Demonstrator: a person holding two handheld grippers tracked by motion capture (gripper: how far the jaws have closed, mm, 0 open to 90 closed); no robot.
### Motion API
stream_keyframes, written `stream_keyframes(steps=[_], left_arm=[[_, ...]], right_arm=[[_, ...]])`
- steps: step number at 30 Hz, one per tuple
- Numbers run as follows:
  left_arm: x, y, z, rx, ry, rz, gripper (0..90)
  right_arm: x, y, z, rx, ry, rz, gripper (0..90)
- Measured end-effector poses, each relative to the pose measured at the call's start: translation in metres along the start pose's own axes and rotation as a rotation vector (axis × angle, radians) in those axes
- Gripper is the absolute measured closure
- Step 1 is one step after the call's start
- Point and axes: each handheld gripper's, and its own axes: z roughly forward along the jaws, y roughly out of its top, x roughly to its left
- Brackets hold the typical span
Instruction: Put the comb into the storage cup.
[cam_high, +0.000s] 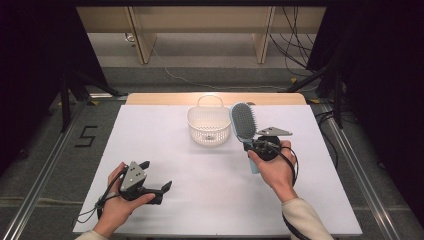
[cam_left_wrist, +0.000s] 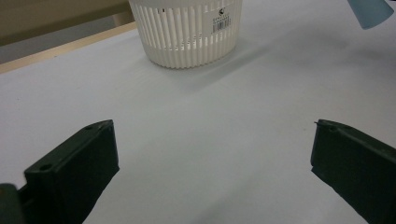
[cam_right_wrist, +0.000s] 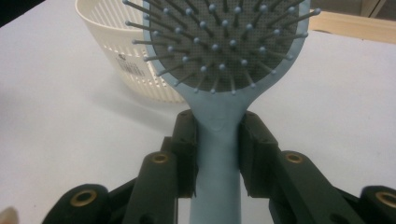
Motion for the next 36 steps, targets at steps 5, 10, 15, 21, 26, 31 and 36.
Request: stream_keyframes(steps=[5, 10, 15, 21, 26, 31, 36], left_arm=[[0.0000, 0.0000, -0.0001, 0.000, 0.000, 0.000, 0.1], [0.0001, 0.0000, 0.0000, 0.000, -0.001, -0.001, 0.1], [0.0001, 0.0000, 0.0000, 0.000, -0.001, 0.000, 0.1], [0.0001, 0.0000, -0.0001, 0.000, -0.001, 0.000, 0.2], [0.0000, 0.0000, -0.0002, 0.002, -0.001, 0.001, 0.2], [0.0001, 0.0000, -0.0001, -0.001, -0.001, 0.001, 0.2], [0.0007, -0.0001, -0.0002, 0.001, -0.002, 0.001, 0.2]], right_arm=[[-0.0001, 0.0007, -0.0013, -0.025, 0.001, 0.000, 70.7], [-0.0002, 0.0005, -0.0010, -0.035, 0.002, 0.001, 70.7], [-0.0002, 0.0011, -0.0021, -0.055, -0.002, 0.000, 70.6], [0.0002, 0.0016, -0.0027, -0.073, 0.000, -0.004, 70.6], [0.0001, 0.0021, -0.0032, -0.092, -0.002, -0.004, 70.6], [-0.0005, 0.0028, -0.0038, -0.105, -0.001, -0.007, 70.6], [-0.0013, 0.0041, -0.0031, -0.127, 0.000, -0.009, 70.6]])
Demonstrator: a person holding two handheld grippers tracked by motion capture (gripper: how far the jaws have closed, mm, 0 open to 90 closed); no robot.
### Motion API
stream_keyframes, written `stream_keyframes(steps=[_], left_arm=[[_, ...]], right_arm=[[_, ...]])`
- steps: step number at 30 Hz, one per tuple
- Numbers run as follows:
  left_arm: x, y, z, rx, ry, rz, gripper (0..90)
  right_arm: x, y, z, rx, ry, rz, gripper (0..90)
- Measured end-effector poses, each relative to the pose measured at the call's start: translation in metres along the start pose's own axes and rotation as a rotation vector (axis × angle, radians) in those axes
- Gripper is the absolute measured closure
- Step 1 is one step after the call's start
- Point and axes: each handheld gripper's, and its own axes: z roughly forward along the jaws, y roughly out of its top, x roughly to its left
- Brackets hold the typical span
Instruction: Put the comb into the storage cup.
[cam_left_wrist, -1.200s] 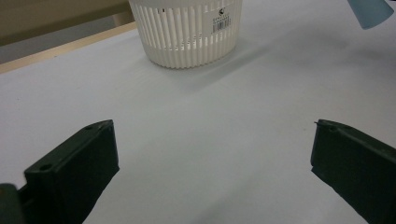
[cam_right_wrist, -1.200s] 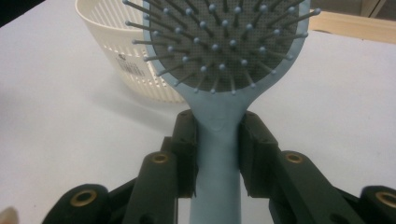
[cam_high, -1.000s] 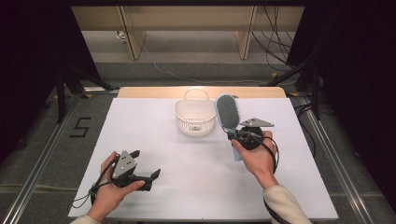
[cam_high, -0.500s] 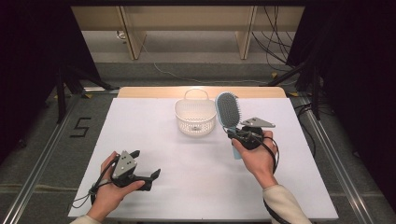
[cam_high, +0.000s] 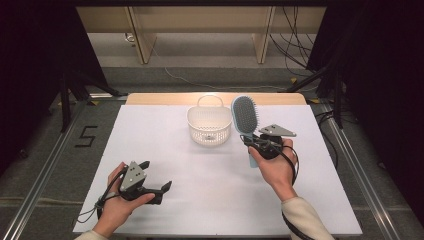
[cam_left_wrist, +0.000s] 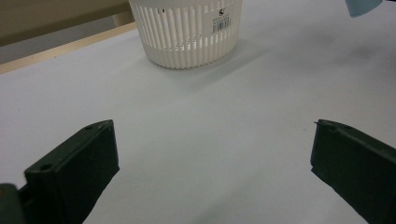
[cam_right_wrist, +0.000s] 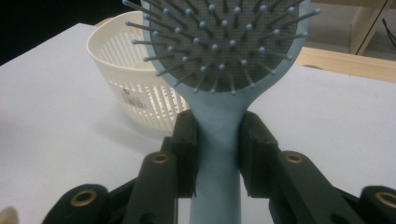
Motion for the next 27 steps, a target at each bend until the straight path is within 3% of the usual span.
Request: stream_keyframes(steps=[27], left_arm=[[0.0002, -0.0001, -0.0001, -0.001, 0.001, 0.001, 0.2]], right_arm=[[0.0059, 0.0084, 0.0022, -0.054, 0.007, -0.018, 70.6]])
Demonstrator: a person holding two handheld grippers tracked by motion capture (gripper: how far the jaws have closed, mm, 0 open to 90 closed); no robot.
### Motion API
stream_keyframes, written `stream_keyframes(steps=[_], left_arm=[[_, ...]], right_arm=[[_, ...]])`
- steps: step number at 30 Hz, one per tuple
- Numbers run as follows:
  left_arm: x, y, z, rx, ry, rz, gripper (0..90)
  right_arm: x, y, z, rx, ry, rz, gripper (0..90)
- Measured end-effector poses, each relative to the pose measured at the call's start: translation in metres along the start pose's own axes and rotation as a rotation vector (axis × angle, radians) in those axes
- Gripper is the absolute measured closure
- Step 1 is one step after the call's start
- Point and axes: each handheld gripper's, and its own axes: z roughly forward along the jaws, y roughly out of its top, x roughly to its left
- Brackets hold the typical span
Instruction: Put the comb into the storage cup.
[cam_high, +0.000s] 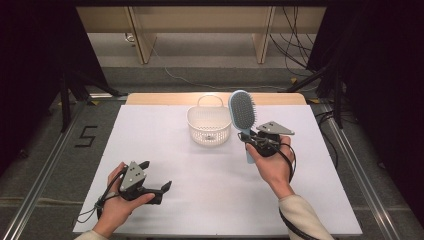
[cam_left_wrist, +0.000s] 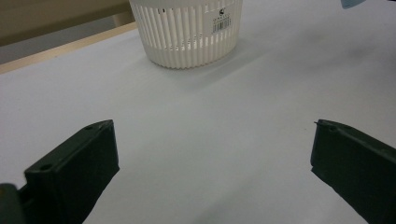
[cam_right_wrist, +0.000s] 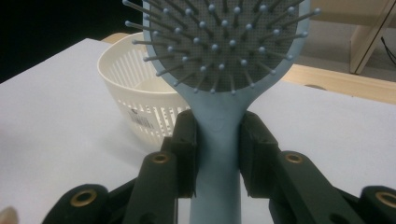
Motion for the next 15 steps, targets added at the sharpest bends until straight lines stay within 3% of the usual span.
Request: stream_keyframes(steps=[15], left_arm=[[0.0000, 0.0000, 0.0000, -0.002, -0.001, -0.001, 0.2]], right_arm=[[0.0019, 0.0037, 0.0022, -0.007, 0.007, -0.005, 70.6]])
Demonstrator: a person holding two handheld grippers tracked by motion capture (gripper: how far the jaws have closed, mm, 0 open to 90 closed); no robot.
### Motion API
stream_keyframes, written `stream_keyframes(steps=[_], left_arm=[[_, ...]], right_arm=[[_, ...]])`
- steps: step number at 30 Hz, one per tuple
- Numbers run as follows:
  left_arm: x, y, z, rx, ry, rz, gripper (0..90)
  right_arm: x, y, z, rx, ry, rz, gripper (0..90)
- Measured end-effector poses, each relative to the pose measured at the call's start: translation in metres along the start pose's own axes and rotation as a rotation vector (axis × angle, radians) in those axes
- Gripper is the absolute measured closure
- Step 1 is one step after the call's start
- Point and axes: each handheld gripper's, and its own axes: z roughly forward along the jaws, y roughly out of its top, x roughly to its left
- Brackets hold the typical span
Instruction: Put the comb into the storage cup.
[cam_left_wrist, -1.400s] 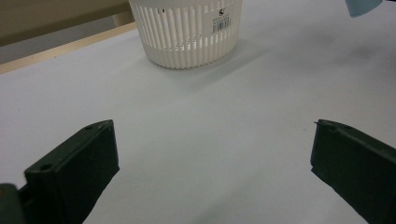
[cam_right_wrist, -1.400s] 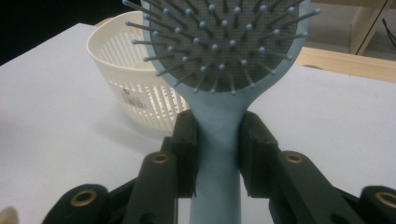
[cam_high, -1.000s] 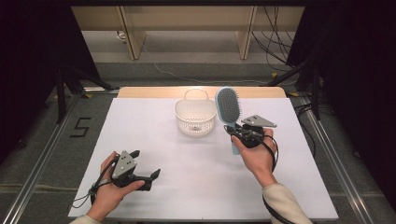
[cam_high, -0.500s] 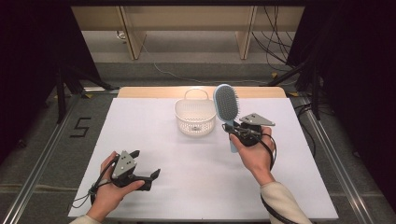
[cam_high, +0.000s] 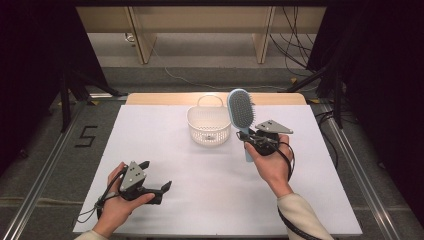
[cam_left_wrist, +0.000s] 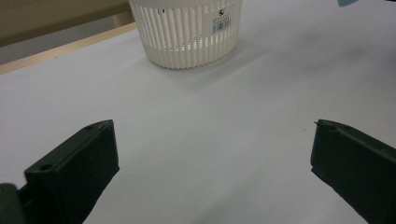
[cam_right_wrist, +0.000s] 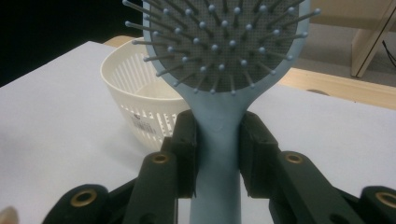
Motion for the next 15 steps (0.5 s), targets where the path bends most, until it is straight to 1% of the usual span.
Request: stream_keyframes(steps=[15], left_arm=[[0.0001, -0.0001, -0.0001, 0.002, 0.000, 0.001, 0.3]], right_arm=[[0.0013, 0.0042, 0.0018, -0.015, 0.001, 0.002, 70.7]])
